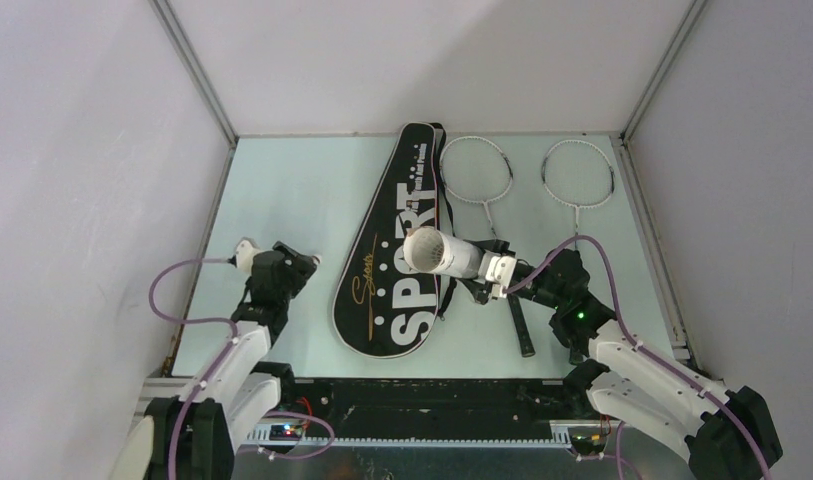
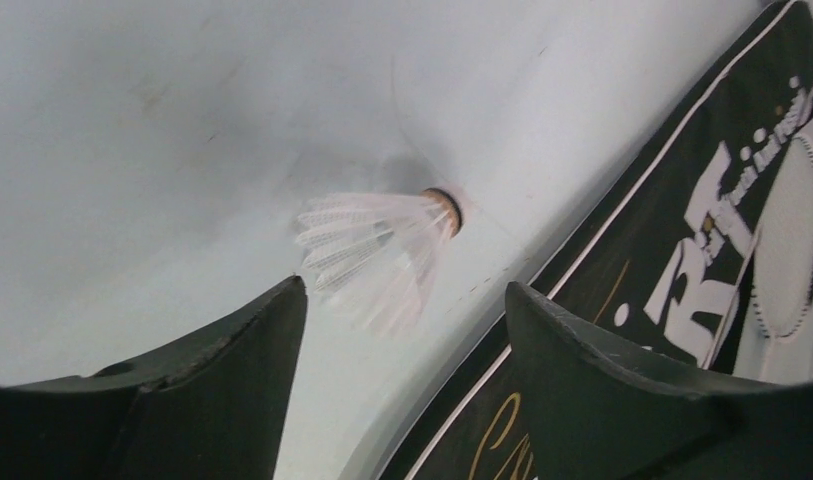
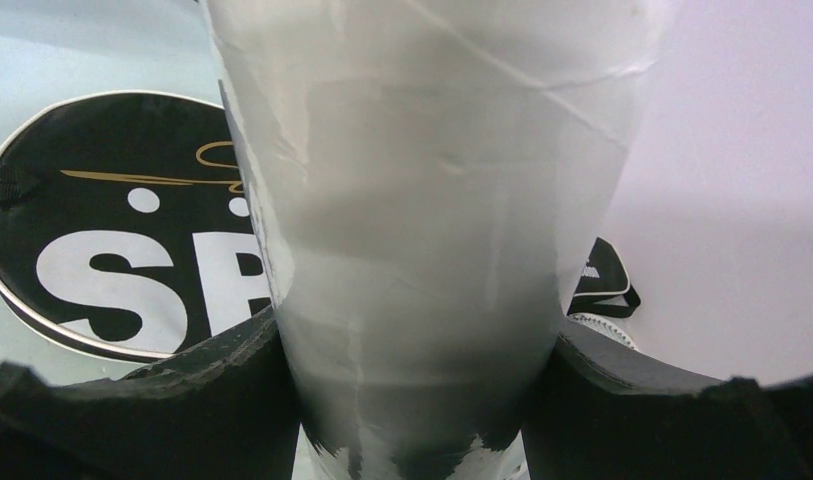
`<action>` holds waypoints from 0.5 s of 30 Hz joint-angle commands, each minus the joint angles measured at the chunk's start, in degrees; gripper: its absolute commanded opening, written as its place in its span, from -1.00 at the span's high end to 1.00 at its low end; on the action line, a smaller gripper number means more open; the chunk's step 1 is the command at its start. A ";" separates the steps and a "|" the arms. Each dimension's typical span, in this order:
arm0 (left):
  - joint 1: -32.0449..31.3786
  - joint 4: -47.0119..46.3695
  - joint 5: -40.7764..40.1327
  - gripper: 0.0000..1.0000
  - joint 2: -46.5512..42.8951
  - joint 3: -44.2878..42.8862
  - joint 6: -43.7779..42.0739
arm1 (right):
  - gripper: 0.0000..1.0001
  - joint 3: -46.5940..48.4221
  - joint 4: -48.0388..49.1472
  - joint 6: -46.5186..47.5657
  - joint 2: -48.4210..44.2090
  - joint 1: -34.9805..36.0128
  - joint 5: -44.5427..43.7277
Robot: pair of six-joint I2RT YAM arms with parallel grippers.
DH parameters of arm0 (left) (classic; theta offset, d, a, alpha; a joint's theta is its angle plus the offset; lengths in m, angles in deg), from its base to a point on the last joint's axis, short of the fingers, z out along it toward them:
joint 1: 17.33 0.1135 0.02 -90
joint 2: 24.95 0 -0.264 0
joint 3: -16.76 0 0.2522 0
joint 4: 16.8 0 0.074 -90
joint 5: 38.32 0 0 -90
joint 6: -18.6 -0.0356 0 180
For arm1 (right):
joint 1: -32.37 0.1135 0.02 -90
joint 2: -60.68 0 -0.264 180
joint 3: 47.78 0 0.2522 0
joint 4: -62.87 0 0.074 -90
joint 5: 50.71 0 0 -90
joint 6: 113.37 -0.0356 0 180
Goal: Pack up the badminton gear
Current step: Pick up the shuttlecock at the center of the board.
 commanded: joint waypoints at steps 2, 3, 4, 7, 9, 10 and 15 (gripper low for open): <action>0.63 -10.80 0.46 -0.52 4.08 -0.42 2.69 | 0.31 0.51 2.96 0.42 -0.90 -0.18 0.09; 0.68 -11.03 0.45 -0.51 4.65 -0.41 3.24 | 0.31 0.53 2.96 0.36 -0.77 -0.20 0.05; 0.66 -11.25 0.51 -0.49 5.89 -0.55 3.46 | 0.31 0.54 3.02 0.39 -0.59 -0.15 0.03; 0.66 -11.65 0.51 -0.39 8.35 -1.64 3.36 | 0.31 0.52 3.04 0.29 -0.40 -0.18 0.33; 0.64 -11.89 -0.02 -0.31 10.08 -2.31 3.33 | 0.32 0.52 3.00 0.32 -0.47 -0.19 0.35; 0.69 -12.23 -0.13 -0.28 11.29 -2.51 3.29 | 0.32 0.51 2.86 0.33 -0.62 -0.15 0.22; 0.65 -13.62 -0.26 -0.12 15.16 -4.09 3.28 | 0.31 0.59 2.52 0.44 -0.76 -0.16 0.40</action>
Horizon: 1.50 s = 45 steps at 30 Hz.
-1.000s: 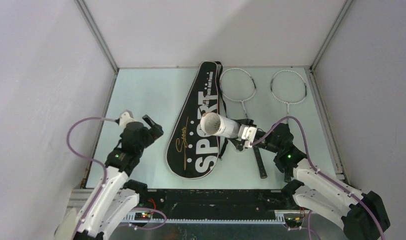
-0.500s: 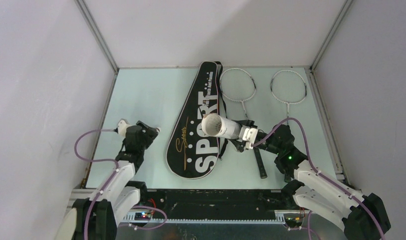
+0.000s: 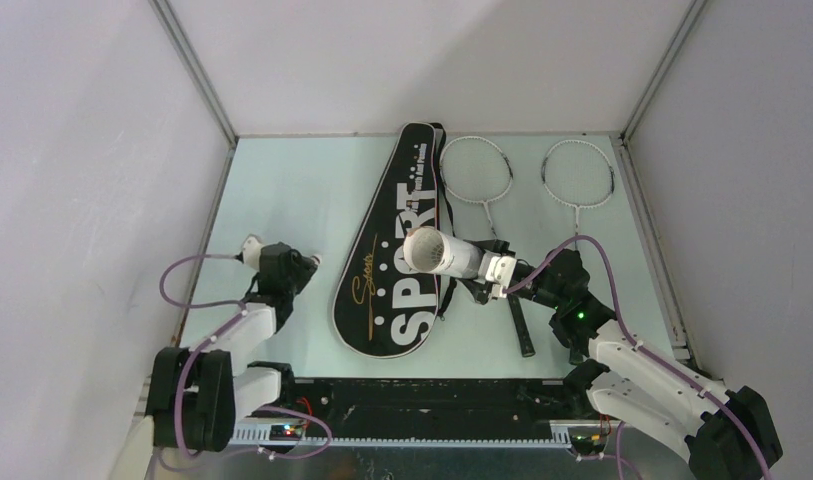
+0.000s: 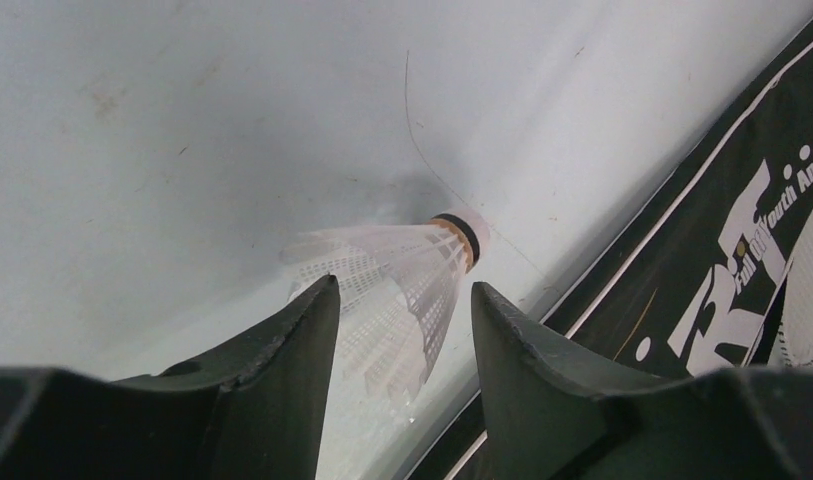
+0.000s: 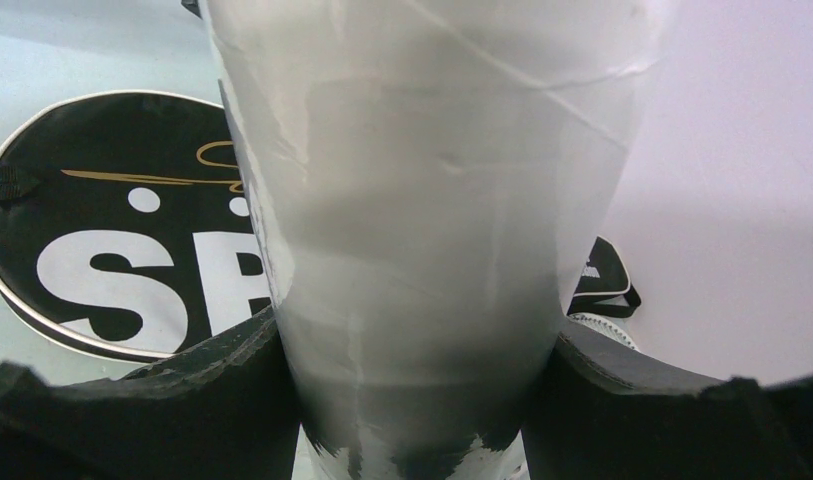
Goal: Pack up the badminton gear
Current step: Pick up the shuttlecock at the center of the board, then place the shuttlecock at the shuttle tube.
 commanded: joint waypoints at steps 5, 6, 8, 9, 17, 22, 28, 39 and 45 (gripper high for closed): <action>0.46 -5.22 -0.22 0.04 6.02 -4.65 0.16 | 0.32 0.59 2.13 0.27 -0.56 -0.17 0.87; 0.49 -5.37 -0.13 0.09 6.99 -5.13 0.05 | 0.31 0.57 2.04 0.26 -0.55 -0.16 0.81; 0.49 -5.44 0.17 0.24 8.33 -5.81 -0.20 | 0.31 0.61 2.08 0.39 -0.48 -0.20 0.60; 0.50 -5.45 0.38 0.31 8.73 -6.29 -0.26 | 0.32 0.61 2.09 0.44 -0.47 -0.17 0.56; 0.41 -2.90 5.33 0.99 5.88 -8.22 -2.42 | 0.33 0.56 1.49 1.70 -0.12 -0.14 0.07; 0.33 3.81 11.35 1.00 -2.57 -11.19 -5.65 | 0.33 0.59 0.61 4.04 -0.43 -0.25 -0.83; -1.92 9.60 25.25 1.00 -18.29 -14.02 -8.96 | 0.34 0.56 -0.58 4.55 -1.00 -0.31 0.77; -19.09 16.62 41.37 1.00 -27.93 -28.60 -17.08 | 0.34 0.56 -0.58 11.65 1.01 0.05 -2.30; -25.81 23.24 41.27 1.00 -30.80 -34.98 -24.19 | 0.36 1.58 -0.43 13.46 1.94 -1.59 -3.05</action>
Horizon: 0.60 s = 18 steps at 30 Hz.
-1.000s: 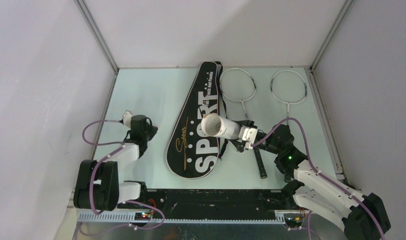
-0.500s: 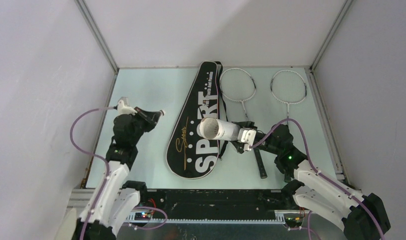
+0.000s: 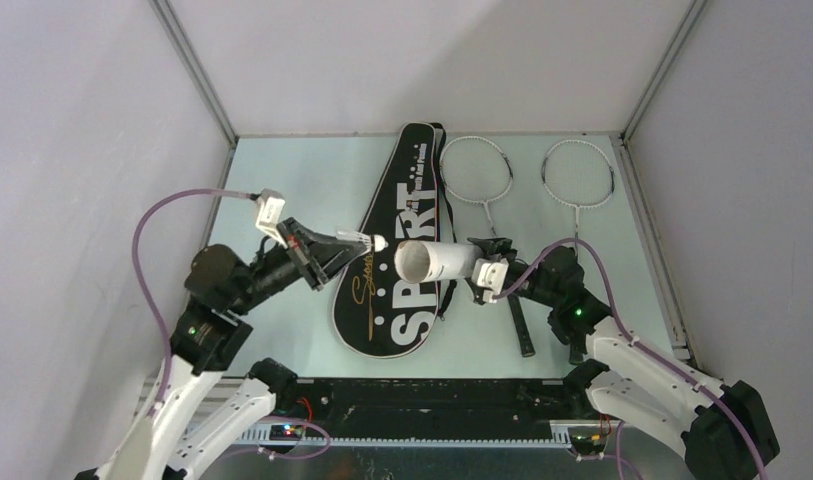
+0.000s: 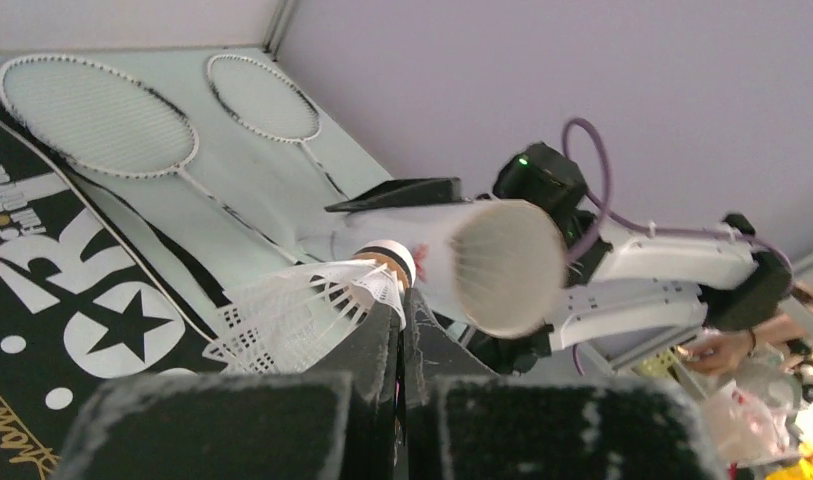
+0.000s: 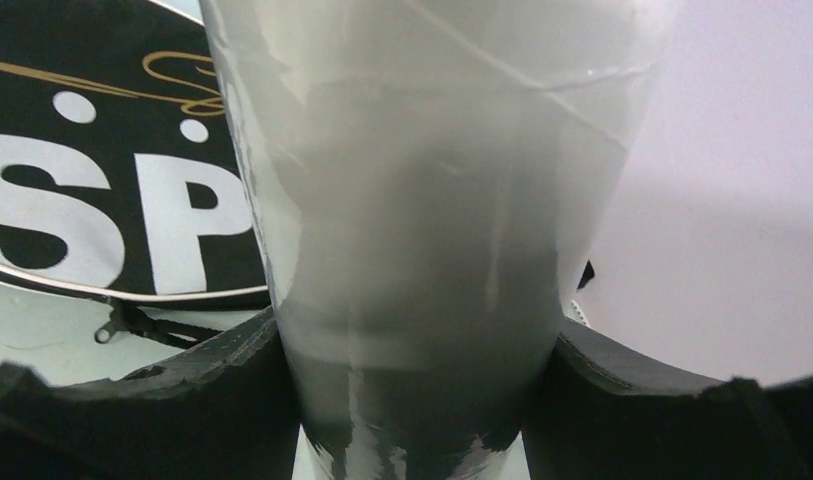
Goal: Pack up the badminton gear
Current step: Place the shuttlecock at the shuttle tube.
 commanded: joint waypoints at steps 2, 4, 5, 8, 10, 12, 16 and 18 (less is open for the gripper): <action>-2.55 8.71 2.09 1.00 -1.96 -5.50 -9.01 | 0.36 1.76 3.08 2.83 0.74 -0.95 -0.92; -2.86 10.37 3.53 1.00 -1.28 -6.35 -9.62 | 0.37 1.83 3.75 2.88 1.62 -1.04 -1.19; -3.00 10.53 3.80 1.00 -1.08 -6.43 -9.67 | 0.37 1.80 4.25 2.89 2.20 -1.03 -1.53; -3.84 11.23 2.47 1.00 0.04 -6.78 -9.41 | 0.37 2.09 4.86 2.74 3.34 -0.97 -1.04; -4.73 11.22 0.32 1.00 0.68 -6.75 -9.71 | 0.38 2.59 4.53 2.40 3.85 -0.98 -0.51; -6.17 10.24 -3.00 1.00 1.11 -6.31 -10.22 | 0.38 2.83 4.70 2.05 4.40 -0.98 -0.11; -9.45 7.44 -7.11 1.00 3.28 -5.76 -11.47 | 0.39 2.84 4.49 2.30 5.29 -0.69 -0.26; -11.31 7.71 -8.49 1.00 5.35 -6.79 -12.35 | 0.39 2.84 3.99 2.54 5.30 -0.44 -0.90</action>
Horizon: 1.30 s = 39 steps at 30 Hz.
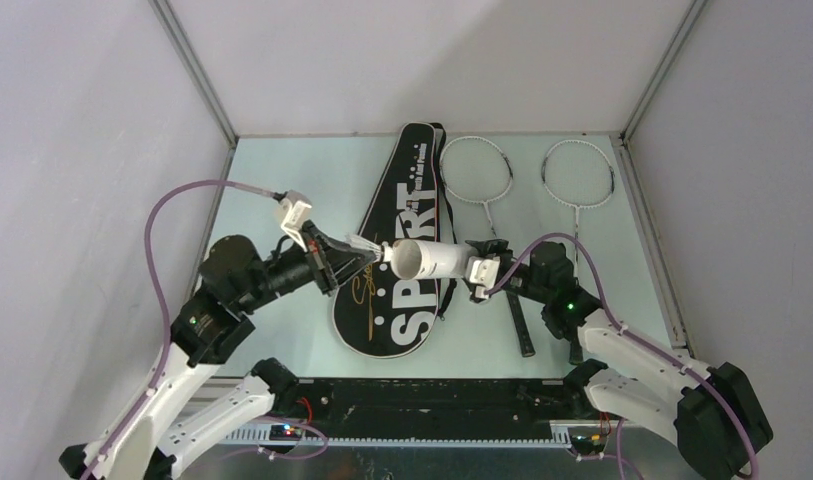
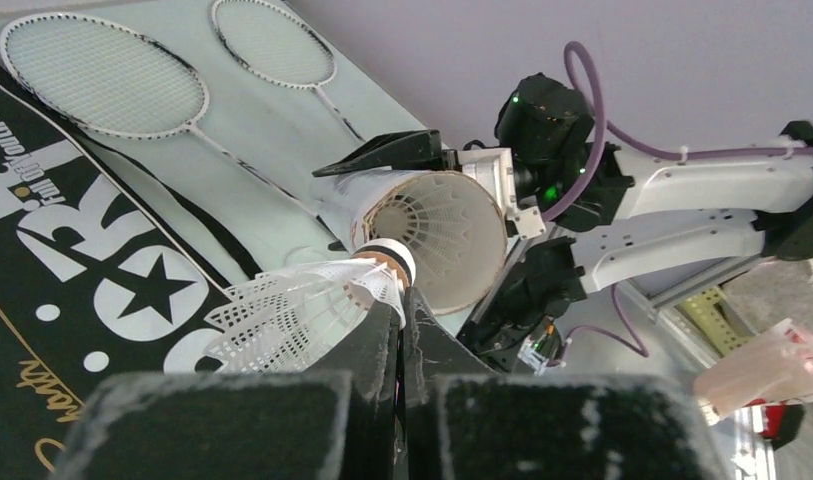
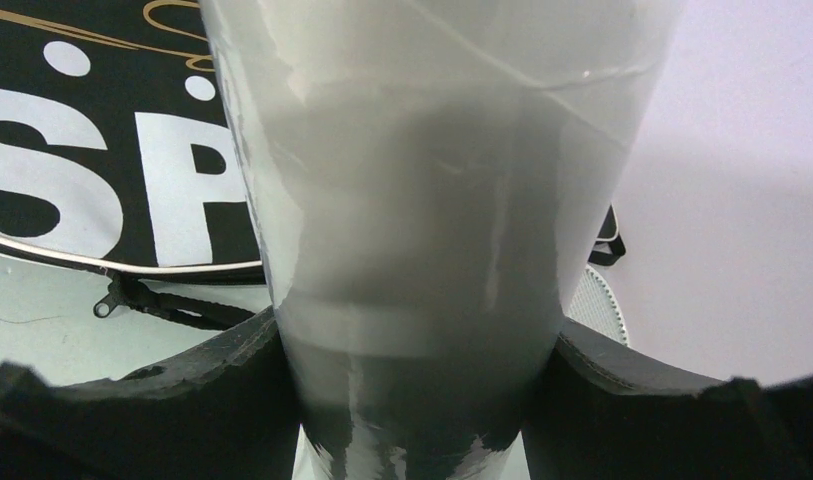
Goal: Pack up the badminton gear
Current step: Place the shuttlecock at the shuttle tube.
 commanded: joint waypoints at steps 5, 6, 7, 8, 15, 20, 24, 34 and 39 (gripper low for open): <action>-8.77 1.36 -10.62 1.00 6.88 -4.54 -7.74 | 0.39 2.80 2.25 1.00 -0.66 0.54 -0.45; -10.34 2.37 -11.73 1.00 7.71 -5.36 -8.27 | 0.39 2.80 1.95 0.94 -0.79 0.52 -0.48; -11.51 2.89 -13.28 1.00 8.10 -5.64 -9.01 | 0.39 2.80 1.80 0.95 -0.94 0.59 -0.45; -11.95 3.03 -13.63 1.00 8.79 -6.05 -9.30 | 0.39 2.80 1.57 0.96 -0.97 0.67 -0.44; -14.61 1.61 -13.27 1.00 12.14 -6.71 -10.15 | 0.40 2.80 1.00 0.98 -1.68 1.95 0.30; -14.93 0.63 -12.29 0.92 12.80 -7.24 -10.17 | 0.40 2.80 0.54 1.00 -1.88 2.36 0.30; -15.04 0.67 -11.79 0.46 12.72 -7.52 -10.16 | 0.40 2.80 0.33 0.99 -1.97 2.42 0.21; -15.15 0.43 -10.58 -0.42 10.13 -7.07 -10.07 | 0.40 2.80 0.32 0.77 -1.69 2.16 0.46; -15.14 -0.10 -9.78 -0.59 8.27 -6.51 -9.76 | 0.40 2.80 0.15 0.63 -1.76 1.95 0.47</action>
